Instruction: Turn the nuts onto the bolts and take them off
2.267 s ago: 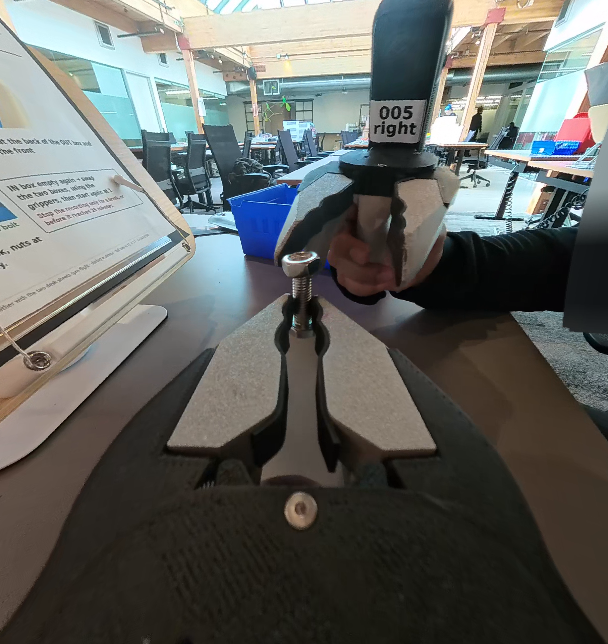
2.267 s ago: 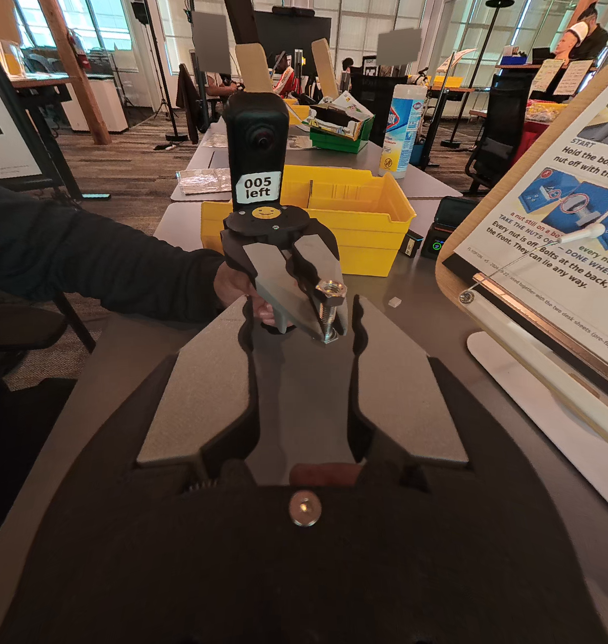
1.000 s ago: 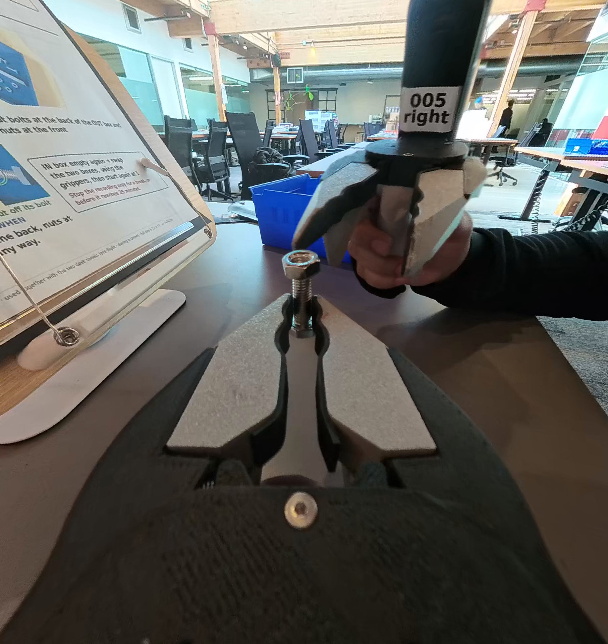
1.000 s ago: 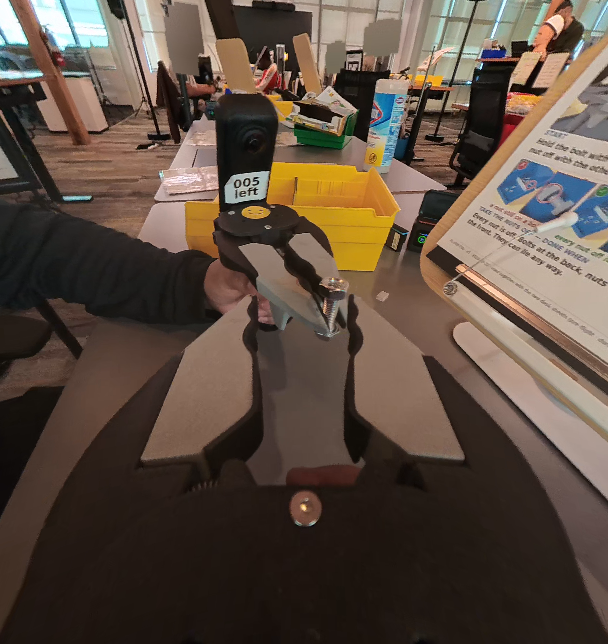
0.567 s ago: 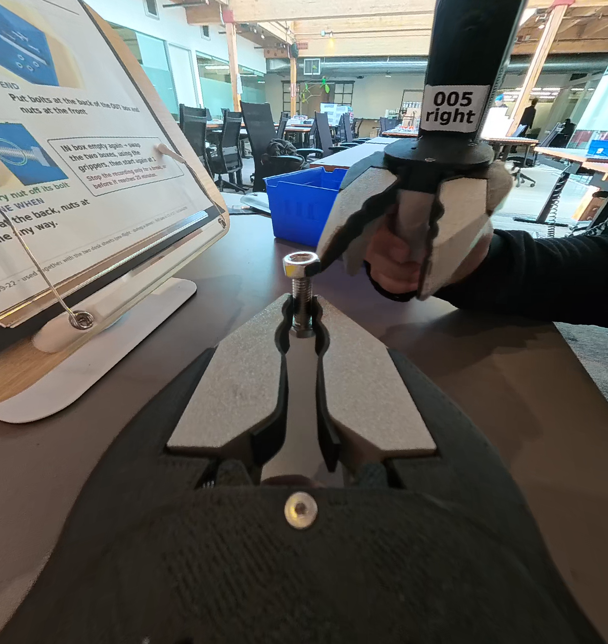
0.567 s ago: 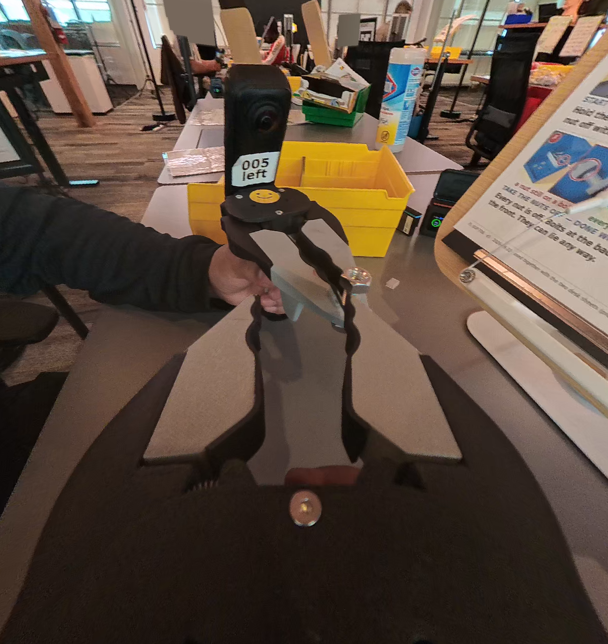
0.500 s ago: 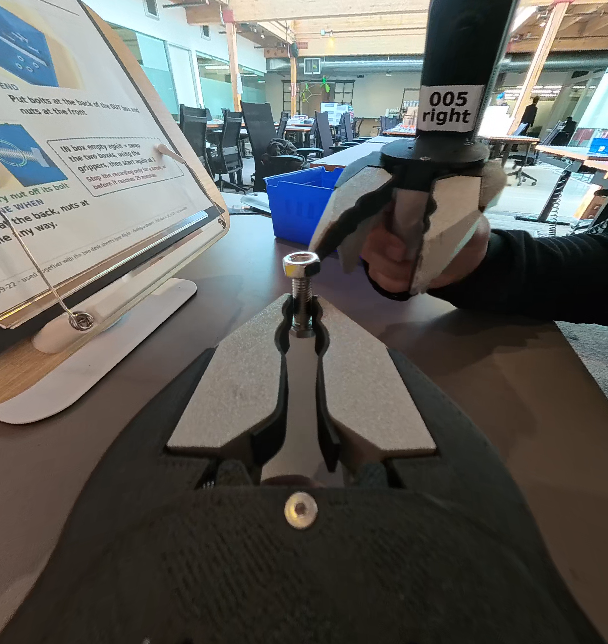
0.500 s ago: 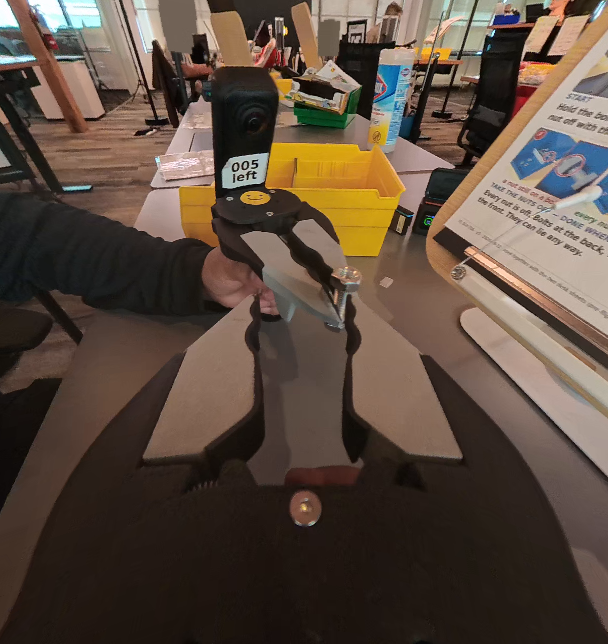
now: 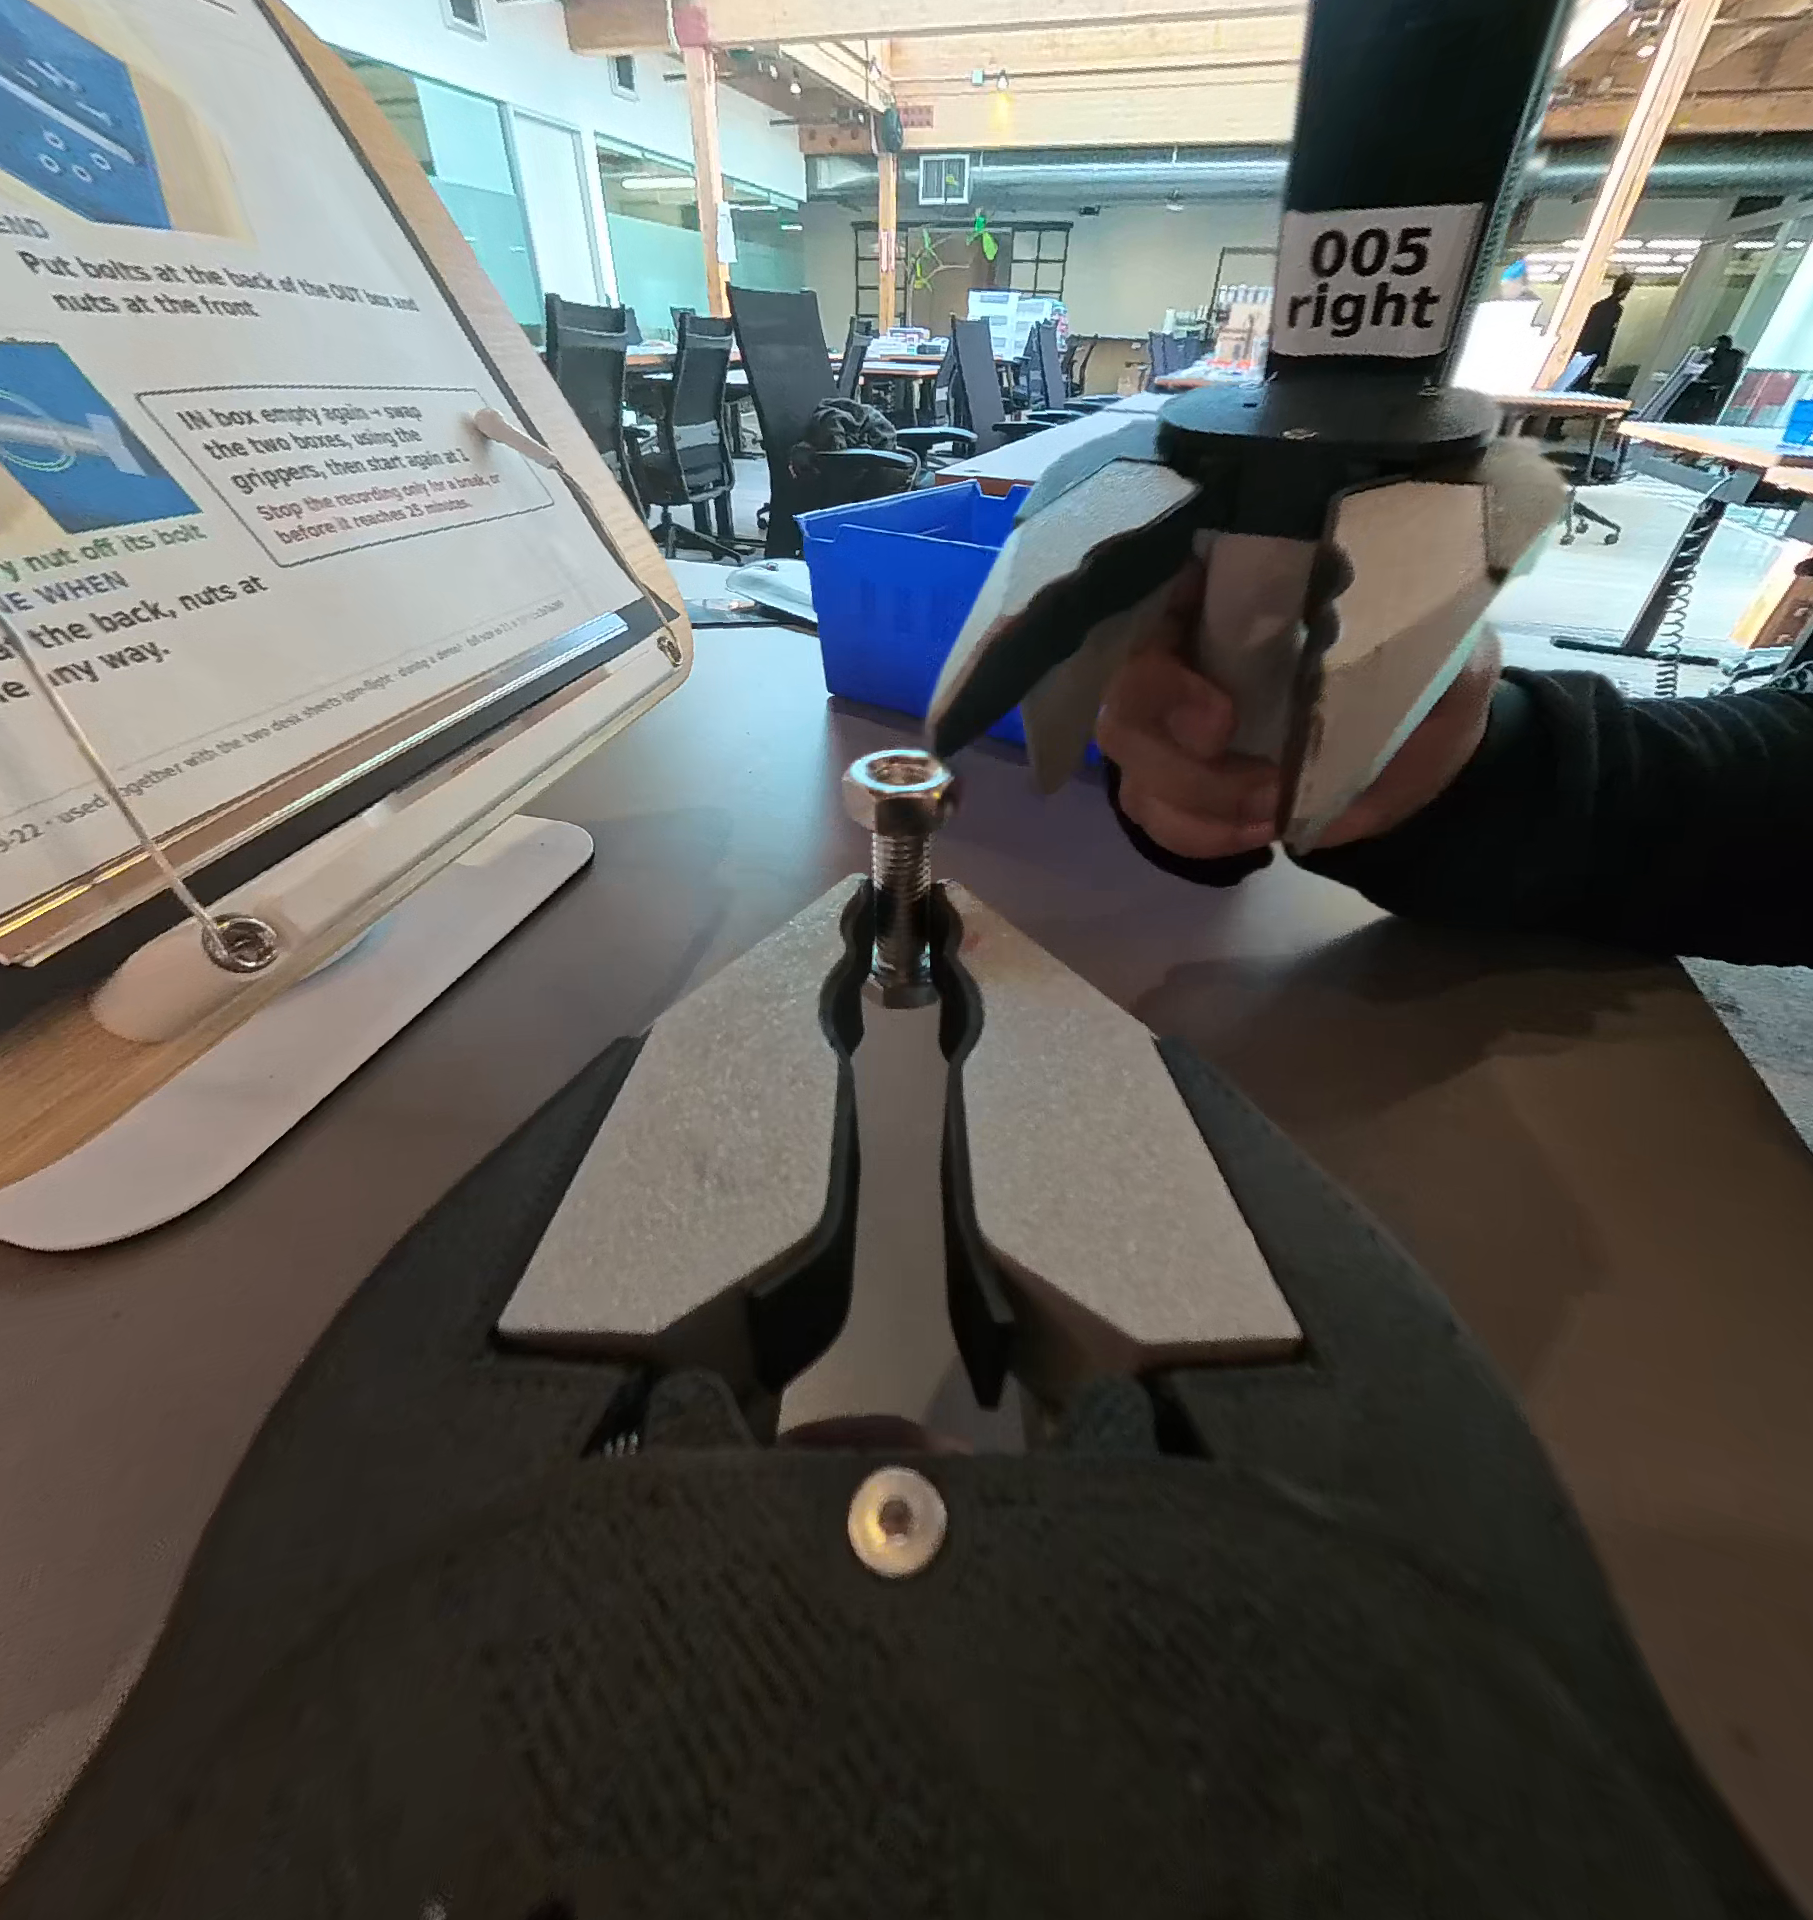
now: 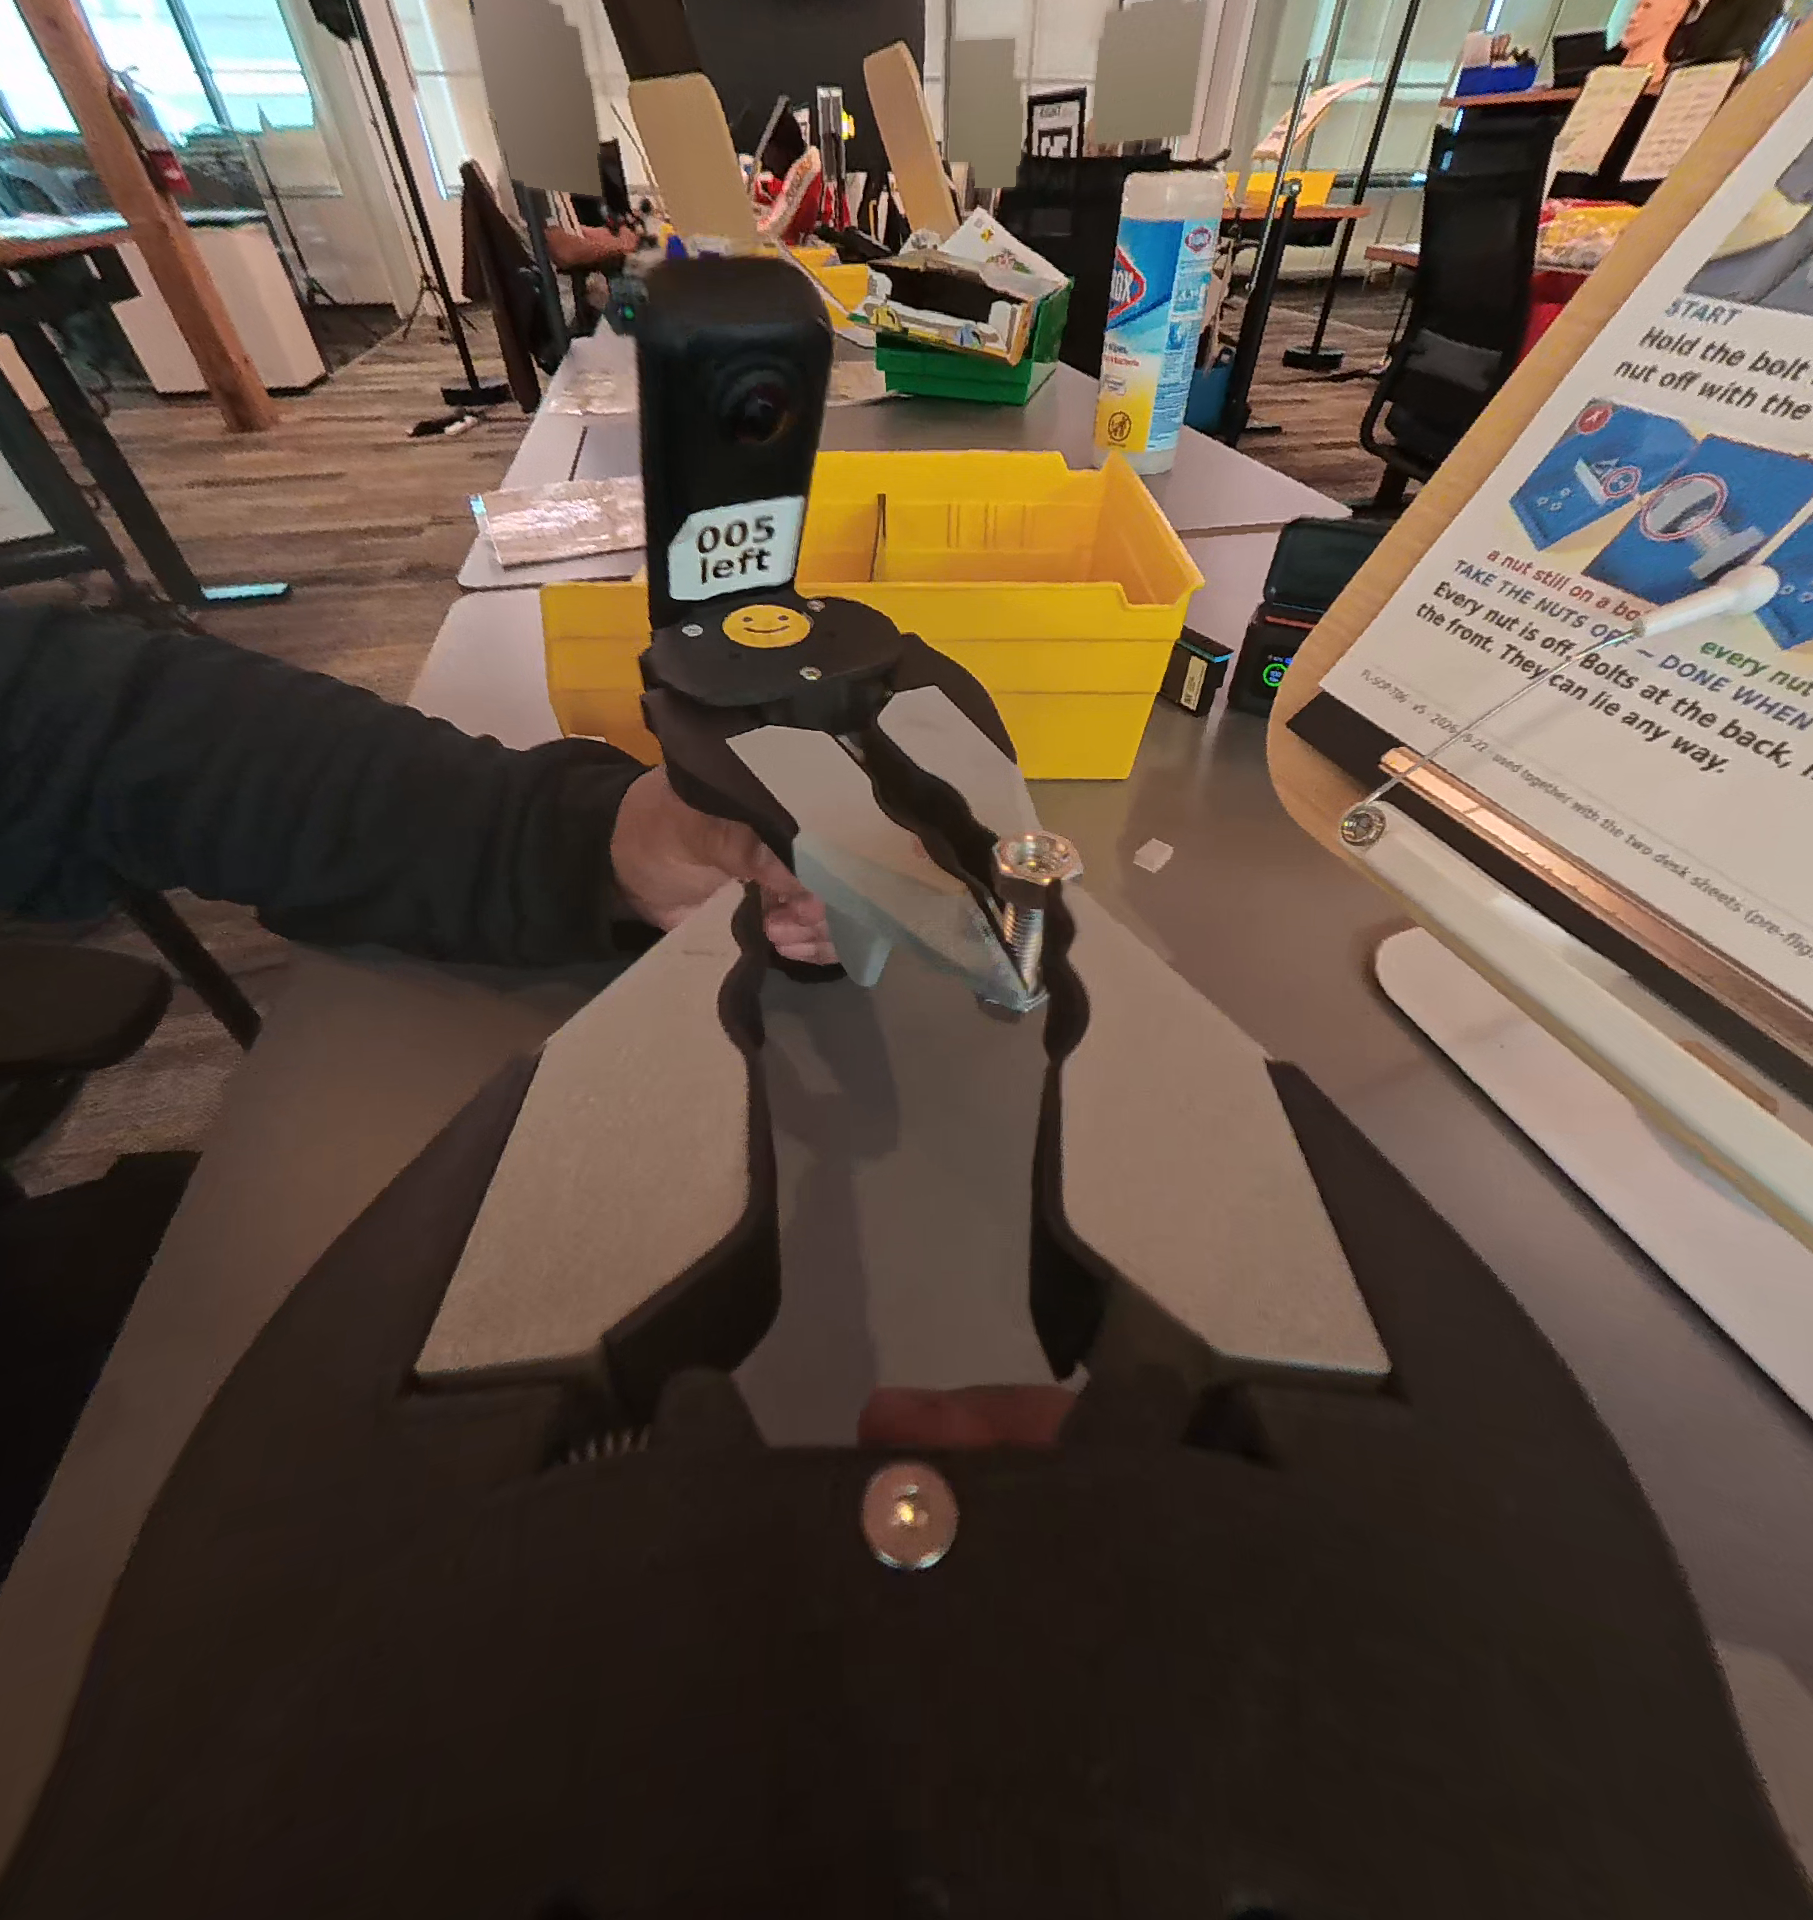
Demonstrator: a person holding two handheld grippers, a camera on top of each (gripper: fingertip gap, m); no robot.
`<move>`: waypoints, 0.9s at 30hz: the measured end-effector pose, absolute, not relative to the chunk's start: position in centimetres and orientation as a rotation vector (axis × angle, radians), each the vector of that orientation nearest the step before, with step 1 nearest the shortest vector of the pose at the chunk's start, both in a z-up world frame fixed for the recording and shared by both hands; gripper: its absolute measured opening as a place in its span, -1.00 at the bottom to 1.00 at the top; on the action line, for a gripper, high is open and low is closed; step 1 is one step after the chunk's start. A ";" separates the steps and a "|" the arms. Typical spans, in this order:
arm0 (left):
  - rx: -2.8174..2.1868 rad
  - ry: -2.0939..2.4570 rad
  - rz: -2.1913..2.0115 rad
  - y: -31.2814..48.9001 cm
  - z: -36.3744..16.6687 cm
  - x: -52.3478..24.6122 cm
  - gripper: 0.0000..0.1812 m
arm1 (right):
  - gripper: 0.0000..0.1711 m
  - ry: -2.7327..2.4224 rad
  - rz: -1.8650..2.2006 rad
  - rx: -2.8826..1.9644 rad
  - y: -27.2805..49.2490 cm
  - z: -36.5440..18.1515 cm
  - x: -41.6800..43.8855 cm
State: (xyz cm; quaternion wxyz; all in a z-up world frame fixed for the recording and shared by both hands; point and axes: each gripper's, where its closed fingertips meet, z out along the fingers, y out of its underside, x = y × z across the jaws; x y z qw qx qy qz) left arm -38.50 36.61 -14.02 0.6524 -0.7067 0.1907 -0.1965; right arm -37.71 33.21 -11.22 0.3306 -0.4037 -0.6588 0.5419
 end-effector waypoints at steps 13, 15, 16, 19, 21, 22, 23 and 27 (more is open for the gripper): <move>-1.597 0.425 -0.436 36.6 -13.8 -38.7 -0.92 | -0.39 -1.691 1.477 -1.108 33.3 -11.1 -38.1; -1.601 0.394 -0.429 36.7 -13.7 -39.4 -0.92 | -0.41 -1.680 1.497 -1.105 33.5 -10.7 -37.9; -1.602 0.385 -0.429 36.7 -13.7 -39.6 -0.92 | -0.41 -1.671 1.497 -1.103 33.6 -10.6 -37.8; -1.605 0.396 -0.435 36.7 -13.8 -39.3 -0.92 | -0.34 -1.639 1.485 -1.120 34.2 -10.4 -38.1; -1.610 0.420 -0.442 36.7 -14.0 -38.7 -0.92 | -0.31 -1.632 1.495 -1.144 34.1 -10.6 -38.5; -1.612 0.427 -0.443 36.8 -14.1 -38.5 -0.92 | -0.31 -1.646 1.502 -1.153 33.8 -10.9 -38.6; -1.614 0.432 -0.438 36.8 -14.2 -38.4 -0.92 | -0.31 -1.667 1.500 -1.158 33.5 -11.2 -38.7; -1.613 0.400 -0.410 36.9 -14.0 -39.4 -0.92 | -0.37 -1.710 1.451 -1.129 33.1 -11.6 -38.4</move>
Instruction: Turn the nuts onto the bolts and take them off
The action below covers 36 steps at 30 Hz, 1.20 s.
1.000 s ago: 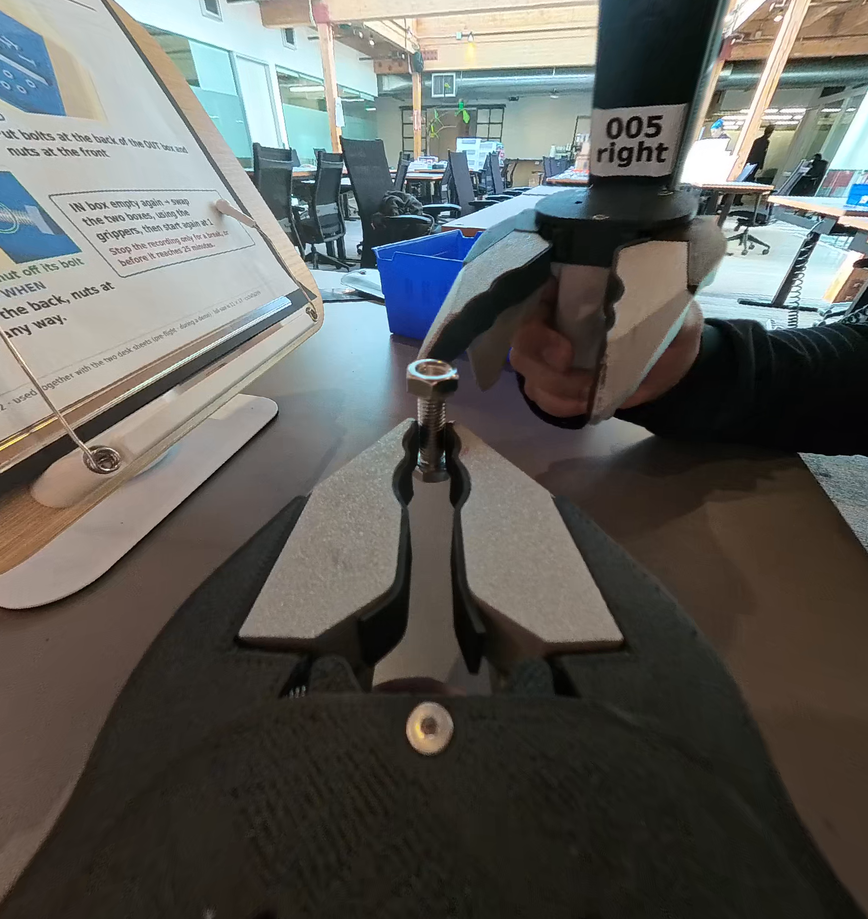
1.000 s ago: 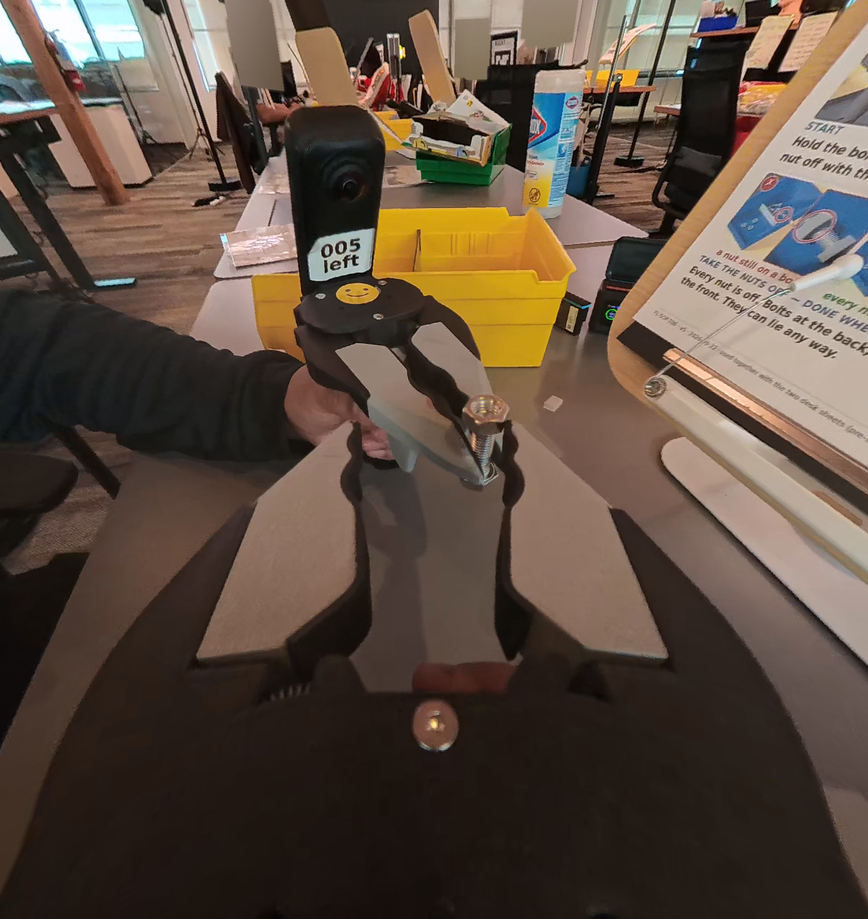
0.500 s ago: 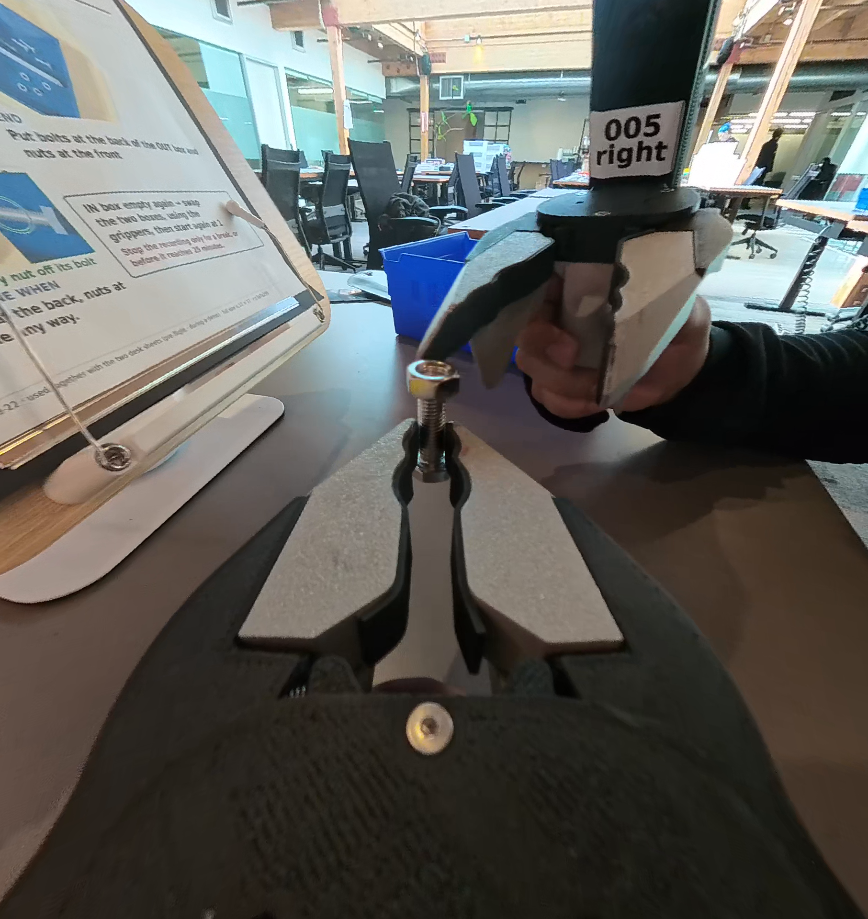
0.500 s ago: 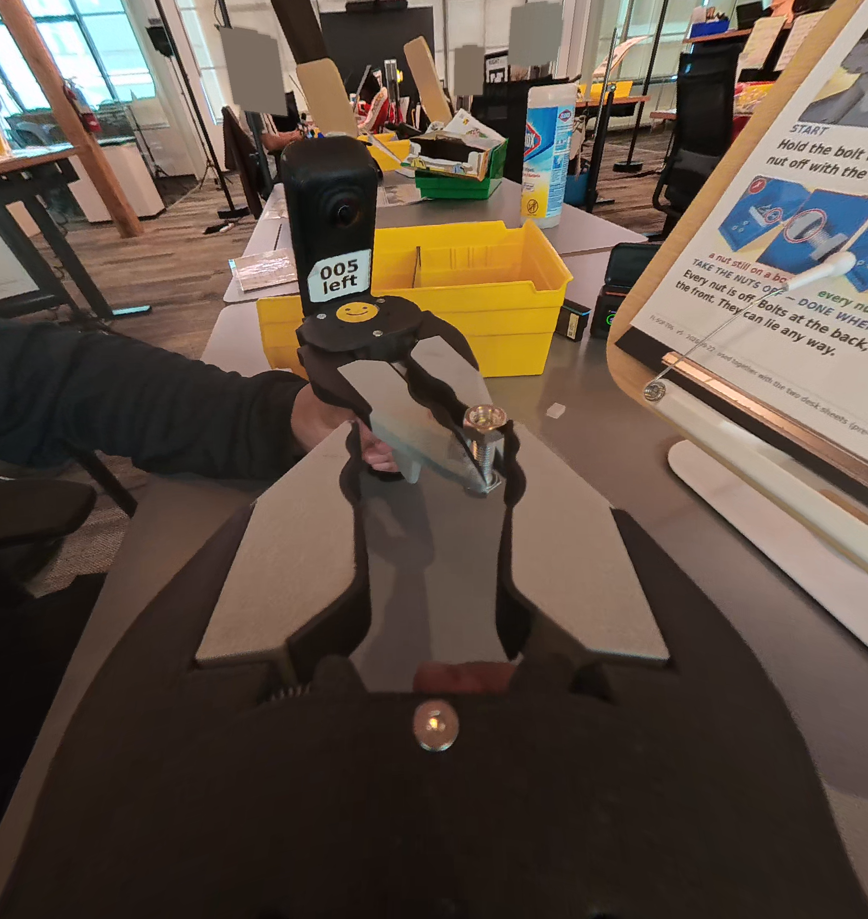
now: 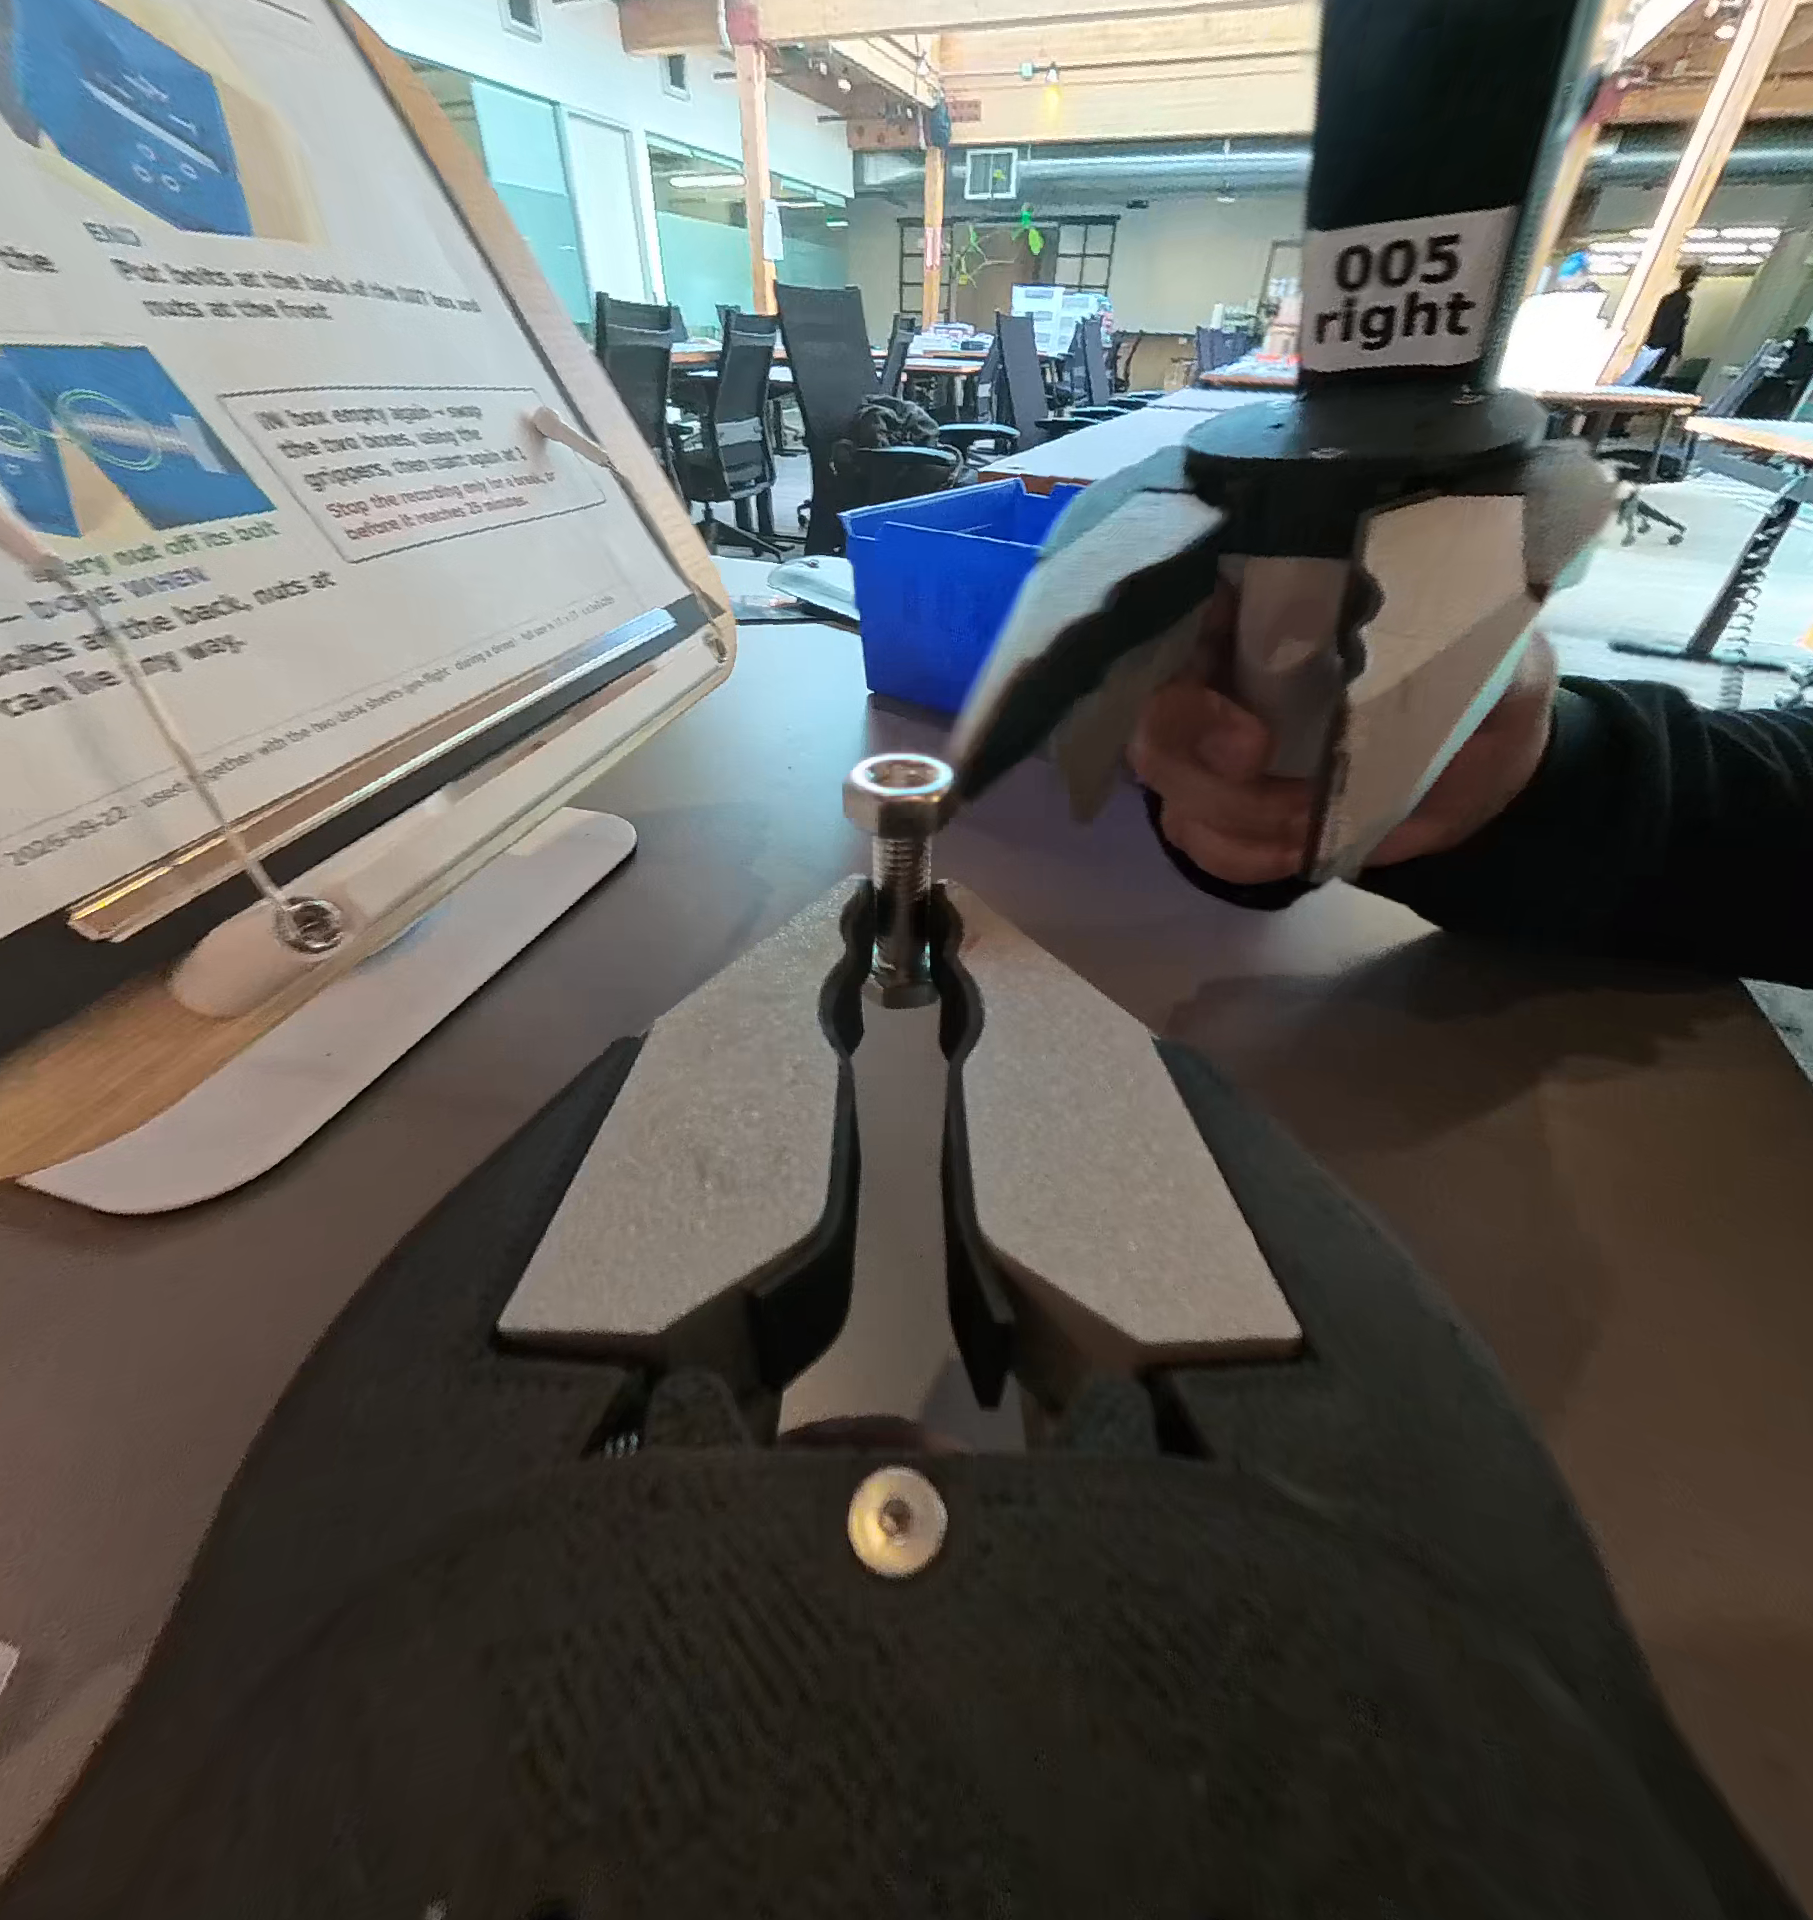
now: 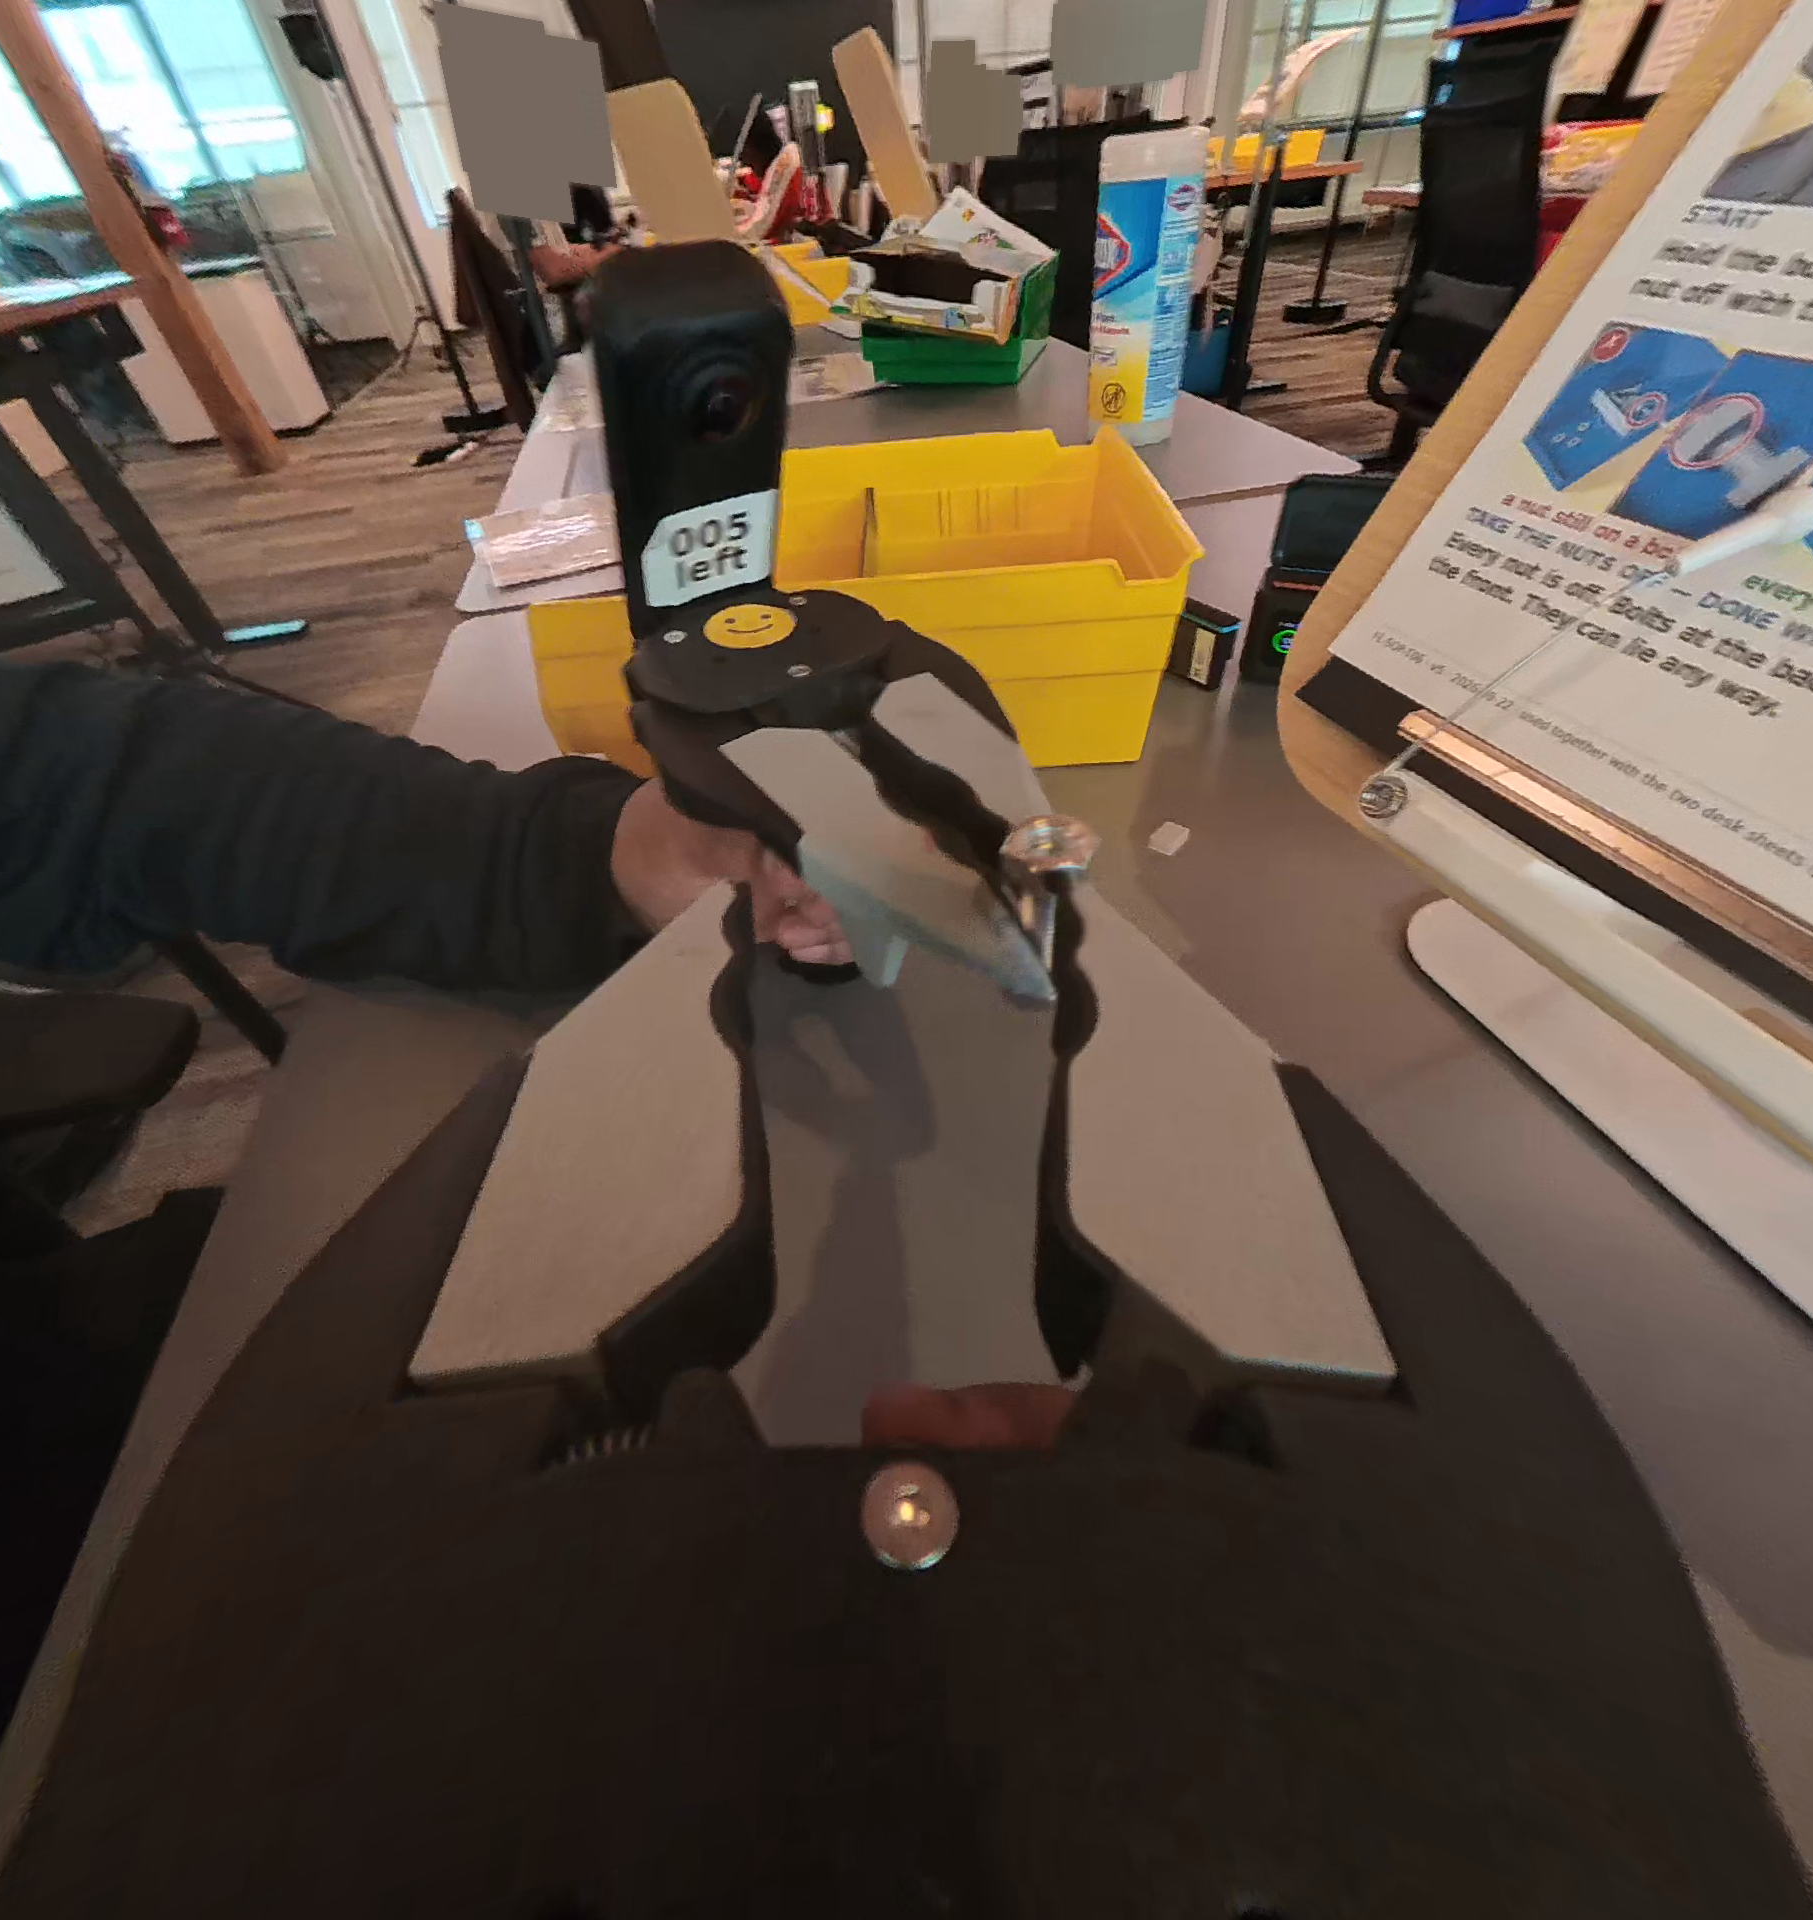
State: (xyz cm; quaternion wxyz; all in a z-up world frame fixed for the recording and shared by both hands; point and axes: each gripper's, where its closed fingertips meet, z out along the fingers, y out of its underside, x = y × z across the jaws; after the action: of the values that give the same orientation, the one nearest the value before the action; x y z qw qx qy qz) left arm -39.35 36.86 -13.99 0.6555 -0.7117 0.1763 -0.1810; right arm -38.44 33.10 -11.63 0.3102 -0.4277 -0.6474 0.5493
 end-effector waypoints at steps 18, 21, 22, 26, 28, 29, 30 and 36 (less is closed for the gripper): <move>-1.664 0.328 -0.426 37.4 -14.7 -40.4 -0.92 | -0.35 -1.752 1.432 -1.112 32.7 -11.7 -38.4; -1.645 0.424 -0.460 36.9 -14.6 -38.3 -0.92 | -0.21 -1.650 1.431 -1.200 34.3 -11.8 -39.2; -1.645 0.448 -0.465 36.8 -14.6 -37.8 -0.92 | -0.19 -1.637 1.431 -1.225 34.5 -11.9 -39.5; -1.715 0.375 -0.363 37.7 -15.6 -39.6 -0.92 | -0.29 -1.753 1.444 -1.223 33.0 -12.8 -38.9; -1.714 0.287 -0.387 37.9 -15.4 -41.1 -0.92 | -0.73 -1.830 1.487 -1.157 31.9 -12.7 -38.0; -1.706 0.280 -0.419 37.7 -15.2 -41.2 -0.92 | -0.59 -1.794 1.490 -1.164 32.2 -12.4 -38.2; -1.697 0.288 -0.441 37.6 -15.1 -41.1 -0.92 | -0.48 -1.761 1.480 -1.174 32.6 -12.2 -38.4; -1.715 0.427 -0.407 37.3 -15.6 -38.6 -0.92 | -0.36 -1.673 1.303 -1.277 35.2 -13.6 -39.8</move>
State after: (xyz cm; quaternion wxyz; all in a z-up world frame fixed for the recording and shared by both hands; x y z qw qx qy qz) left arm -38.58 37.31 -15.62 0.6163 -0.7446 0.1856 -0.1769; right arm -39.83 35.22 -13.63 0.3269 -0.4877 -0.6387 0.4974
